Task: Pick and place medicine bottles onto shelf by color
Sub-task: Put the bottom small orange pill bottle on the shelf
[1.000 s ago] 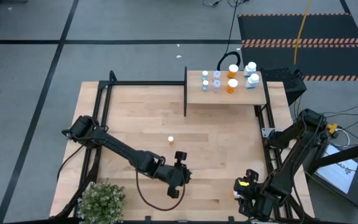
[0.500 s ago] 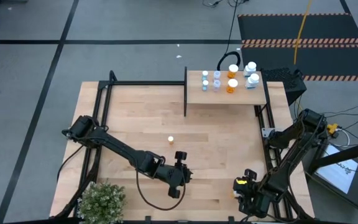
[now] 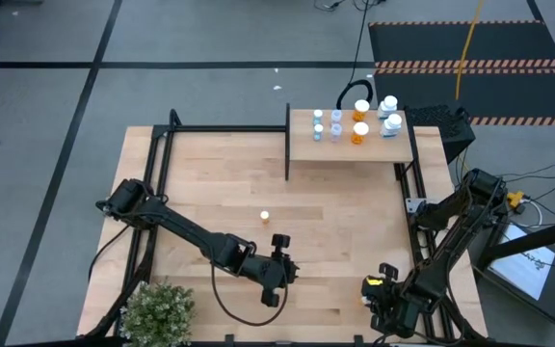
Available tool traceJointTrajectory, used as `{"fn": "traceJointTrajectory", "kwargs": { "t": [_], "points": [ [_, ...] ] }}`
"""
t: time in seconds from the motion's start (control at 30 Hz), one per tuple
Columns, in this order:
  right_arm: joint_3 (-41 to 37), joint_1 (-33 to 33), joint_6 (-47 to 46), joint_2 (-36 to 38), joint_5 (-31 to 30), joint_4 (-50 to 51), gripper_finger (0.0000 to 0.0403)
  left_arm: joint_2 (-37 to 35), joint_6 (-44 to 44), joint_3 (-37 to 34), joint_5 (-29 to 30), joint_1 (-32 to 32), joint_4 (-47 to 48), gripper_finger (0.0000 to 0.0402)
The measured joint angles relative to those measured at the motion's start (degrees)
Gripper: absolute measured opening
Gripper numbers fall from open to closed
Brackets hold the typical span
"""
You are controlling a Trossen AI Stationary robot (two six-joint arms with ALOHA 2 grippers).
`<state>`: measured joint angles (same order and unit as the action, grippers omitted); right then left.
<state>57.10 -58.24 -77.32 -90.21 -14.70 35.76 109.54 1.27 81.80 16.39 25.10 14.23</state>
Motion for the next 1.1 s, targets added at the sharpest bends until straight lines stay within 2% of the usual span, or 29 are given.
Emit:
{"fn": "traceJointTrajectory", "kwargs": {
  "t": [0.13,0.4,0.7,0.8,1.1],
  "points": [
    [0.0,0.0,0.2,0.0,0.0,-0.6,0.0109,0.0,0.0,0.0,0.0,0.0,-0.1,0.0093],
    [0.0,0.1,0.2,0.0,-0.5,-2.1,0.0118,0.0,0.4,0.0,0.0,0.0,-0.6,0.0093],
    [0.0,3.1,5.2,0.1,-5.0,-3.4,0.0115,0.0,0.2,0.0,0.0,-0.7,-1.5,0.0097],
    [0.0,5.4,8.2,0.6,-5.0,-3.4,0.0115,0.0,0.4,0.0,0.0,-1.4,-1.5,0.0119],
    [0.0,13.8,20.4,5.4,-5.1,-3.4,0.0116,0.0,0.1,0.0,0.0,-3.1,-4.2,0.0226]
  ]
}}
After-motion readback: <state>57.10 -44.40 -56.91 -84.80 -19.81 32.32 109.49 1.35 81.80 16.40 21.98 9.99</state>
